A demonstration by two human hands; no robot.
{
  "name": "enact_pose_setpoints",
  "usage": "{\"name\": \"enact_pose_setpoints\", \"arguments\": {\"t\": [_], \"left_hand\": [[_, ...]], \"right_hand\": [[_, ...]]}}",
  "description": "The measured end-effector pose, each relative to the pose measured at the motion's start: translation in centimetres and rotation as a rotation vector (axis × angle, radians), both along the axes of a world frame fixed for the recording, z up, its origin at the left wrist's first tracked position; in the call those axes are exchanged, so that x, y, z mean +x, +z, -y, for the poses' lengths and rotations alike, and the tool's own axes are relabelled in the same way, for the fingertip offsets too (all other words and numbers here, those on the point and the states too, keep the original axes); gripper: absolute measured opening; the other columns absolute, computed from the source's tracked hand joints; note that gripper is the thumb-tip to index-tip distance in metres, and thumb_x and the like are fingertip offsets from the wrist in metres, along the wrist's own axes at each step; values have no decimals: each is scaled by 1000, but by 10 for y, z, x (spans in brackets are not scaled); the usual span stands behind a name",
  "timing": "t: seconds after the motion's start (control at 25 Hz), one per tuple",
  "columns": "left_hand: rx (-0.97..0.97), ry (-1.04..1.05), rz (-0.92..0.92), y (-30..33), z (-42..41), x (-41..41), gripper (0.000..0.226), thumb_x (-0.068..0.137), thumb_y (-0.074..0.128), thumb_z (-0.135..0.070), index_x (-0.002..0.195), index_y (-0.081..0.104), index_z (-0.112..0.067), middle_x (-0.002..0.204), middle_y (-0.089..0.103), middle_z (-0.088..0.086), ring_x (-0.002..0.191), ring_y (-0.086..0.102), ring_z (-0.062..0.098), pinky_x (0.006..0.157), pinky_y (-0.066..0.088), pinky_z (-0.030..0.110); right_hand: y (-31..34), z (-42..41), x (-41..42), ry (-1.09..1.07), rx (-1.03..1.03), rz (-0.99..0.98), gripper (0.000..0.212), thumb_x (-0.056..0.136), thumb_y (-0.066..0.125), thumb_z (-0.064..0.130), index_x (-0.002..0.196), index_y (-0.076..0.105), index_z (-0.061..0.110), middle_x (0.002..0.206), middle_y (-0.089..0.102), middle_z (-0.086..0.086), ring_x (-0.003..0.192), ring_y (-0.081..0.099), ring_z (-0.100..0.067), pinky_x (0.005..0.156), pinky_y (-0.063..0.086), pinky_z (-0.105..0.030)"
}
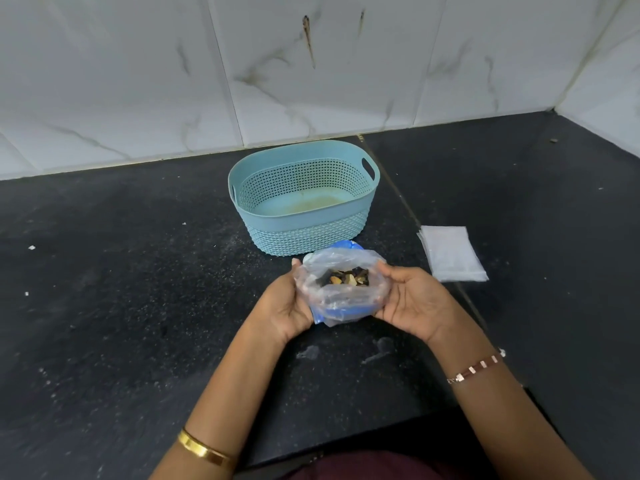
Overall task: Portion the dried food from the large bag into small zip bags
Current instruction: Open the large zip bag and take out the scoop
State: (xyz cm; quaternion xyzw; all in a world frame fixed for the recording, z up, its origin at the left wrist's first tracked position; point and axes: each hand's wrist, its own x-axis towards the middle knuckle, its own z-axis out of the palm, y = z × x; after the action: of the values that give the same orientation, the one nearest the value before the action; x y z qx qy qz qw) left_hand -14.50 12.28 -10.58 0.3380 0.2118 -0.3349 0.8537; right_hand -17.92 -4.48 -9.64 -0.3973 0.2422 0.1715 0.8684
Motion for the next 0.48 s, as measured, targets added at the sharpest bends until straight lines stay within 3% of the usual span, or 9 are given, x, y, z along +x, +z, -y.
{"name": "enact_pose_setpoints", "arguments": {"t": [0.12, 0.2, 0.28, 0.4, 0.48], "left_hand": [[71, -41, 77, -3, 4, -3, 47, 99, 29, -40, 87, 60, -7, 60, 69, 7, 54, 68, 18, 51, 58, 32], [122, -31, 132, -1, 5, -4, 48, 99, 26, -40, 88, 60, -7, 60, 69, 5, 55, 68, 16, 55, 58, 30], [206, -35, 197, 0, 7, -4, 48, 99, 27, -40, 91, 61, -8, 61, 69, 3, 55, 67, 14, 57, 58, 28], [330, -24, 256, 0, 9, -6, 44, 99, 31, -38, 87, 62, -9, 60, 67, 1, 52, 64, 11, 52, 54, 23], [400, -25, 258, 0, 9, -6, 41, 97, 37, -38, 86, 64, -9, 70, 68, 5, 60, 65, 15, 58, 55, 26]], "right_hand": [[3, 1, 4, 84, -347, 9, 23, 91, 45, 16, 100, 62, 4, 101, 68, -20, 80, 62, -26, 65, 57, -38], [9, 6, 8, 162, -663, 62, 24, 86, 54, 20, 102, 62, 5, 97, 67, -17, 84, 63, -25, 70, 54, -37], [16, 11, 14, 205, -849, 145, 26, 82, 62, 26, 95, 65, 3, 89, 68, -17, 80, 63, -25, 74, 51, -38], [19, 10, 21, 309, -872, 208, 24, 86, 61, 24, 85, 65, 0, 72, 66, -12, 68, 60, -18, 74, 48, -35], [18, 9, 28, 288, -640, 150, 17, 90, 56, 17, 82, 63, 4, 66, 64, -6, 59, 62, -13, 69, 51, -31]]}}
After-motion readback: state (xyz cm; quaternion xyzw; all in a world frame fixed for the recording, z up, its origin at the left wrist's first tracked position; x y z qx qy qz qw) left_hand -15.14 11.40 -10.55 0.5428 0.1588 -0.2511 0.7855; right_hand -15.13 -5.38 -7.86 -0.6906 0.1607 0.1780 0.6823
